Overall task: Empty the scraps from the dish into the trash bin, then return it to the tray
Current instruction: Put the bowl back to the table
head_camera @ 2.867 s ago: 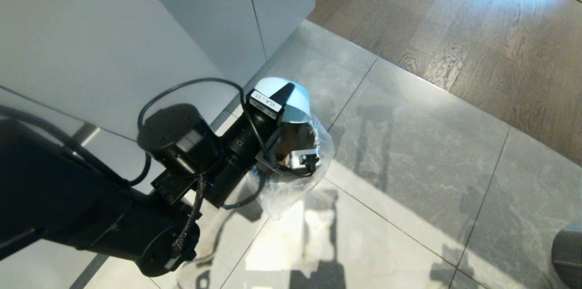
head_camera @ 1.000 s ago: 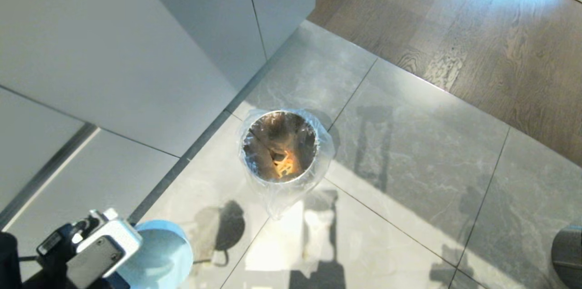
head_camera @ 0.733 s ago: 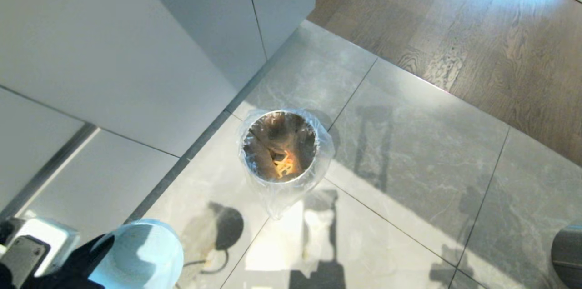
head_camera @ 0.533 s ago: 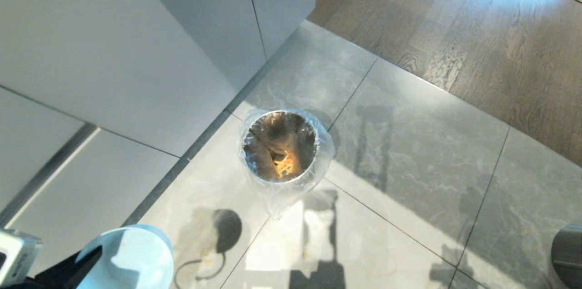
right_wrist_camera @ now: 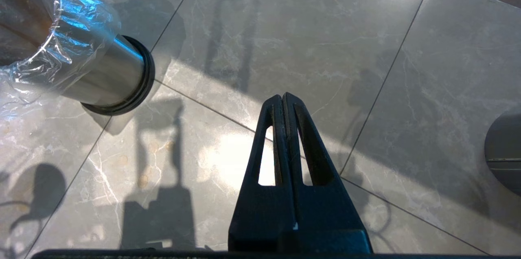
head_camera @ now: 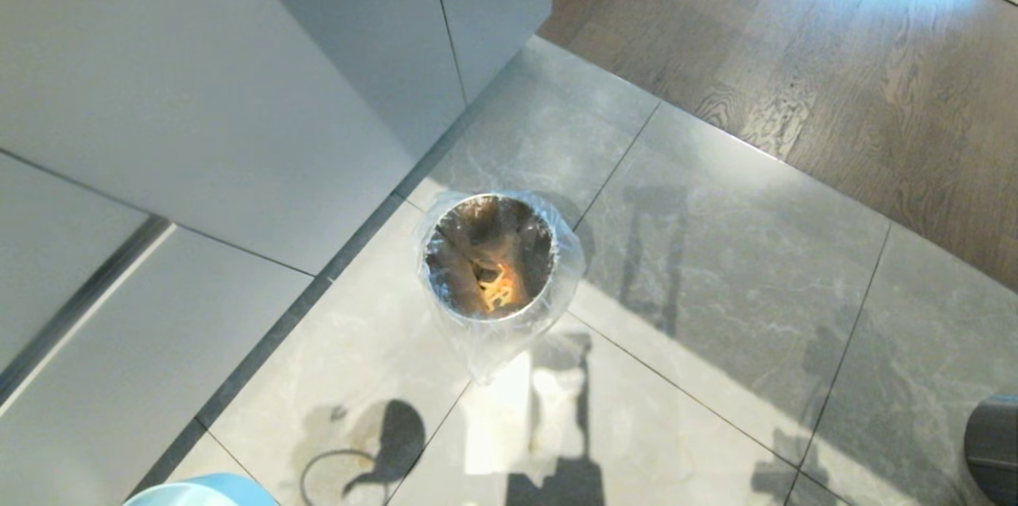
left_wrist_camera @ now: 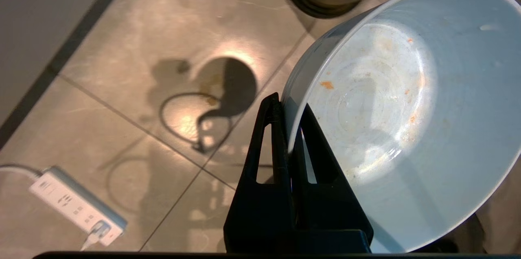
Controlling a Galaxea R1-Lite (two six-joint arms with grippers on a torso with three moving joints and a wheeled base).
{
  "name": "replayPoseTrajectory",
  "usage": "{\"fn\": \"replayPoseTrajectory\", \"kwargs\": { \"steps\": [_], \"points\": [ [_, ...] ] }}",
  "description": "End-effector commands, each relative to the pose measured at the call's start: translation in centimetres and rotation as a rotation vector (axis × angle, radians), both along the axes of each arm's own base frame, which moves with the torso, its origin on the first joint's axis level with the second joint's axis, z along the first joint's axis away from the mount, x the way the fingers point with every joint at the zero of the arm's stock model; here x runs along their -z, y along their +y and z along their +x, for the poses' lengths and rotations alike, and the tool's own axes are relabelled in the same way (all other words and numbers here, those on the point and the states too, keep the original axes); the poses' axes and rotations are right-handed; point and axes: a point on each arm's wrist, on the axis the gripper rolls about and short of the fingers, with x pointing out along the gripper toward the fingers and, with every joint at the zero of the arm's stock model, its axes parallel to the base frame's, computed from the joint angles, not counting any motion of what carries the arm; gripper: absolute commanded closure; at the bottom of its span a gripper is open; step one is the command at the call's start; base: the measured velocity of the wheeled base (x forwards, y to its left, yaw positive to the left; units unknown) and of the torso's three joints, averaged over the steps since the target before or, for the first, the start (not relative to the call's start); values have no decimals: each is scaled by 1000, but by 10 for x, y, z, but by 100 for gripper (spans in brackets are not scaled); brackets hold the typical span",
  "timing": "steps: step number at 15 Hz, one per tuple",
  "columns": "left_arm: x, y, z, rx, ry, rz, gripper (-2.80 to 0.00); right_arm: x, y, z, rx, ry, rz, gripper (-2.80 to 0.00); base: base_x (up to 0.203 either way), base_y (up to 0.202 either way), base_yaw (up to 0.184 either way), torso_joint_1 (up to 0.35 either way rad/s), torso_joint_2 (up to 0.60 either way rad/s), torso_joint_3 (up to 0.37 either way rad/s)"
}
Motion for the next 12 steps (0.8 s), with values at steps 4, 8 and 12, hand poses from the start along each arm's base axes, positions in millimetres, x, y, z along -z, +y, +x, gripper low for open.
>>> {"fn": "replayPoseTrajectory", "kwargs": {
  "steps": [4,8,12],
  "points": [
    [4,2,-15,-156,-66,9,0,0,0,0,0,-1,1,0,0,0,0,0,0,0],
    [6,2,-15,-177,-63,-45,0,0,0,0,0,-1,1,0,0,0,0,0,0,0],
    [7,4,-13,-244,-108,19,0,0,0,0,0,-1,1,0,0,0,0,0,0,0]
  ]
}}
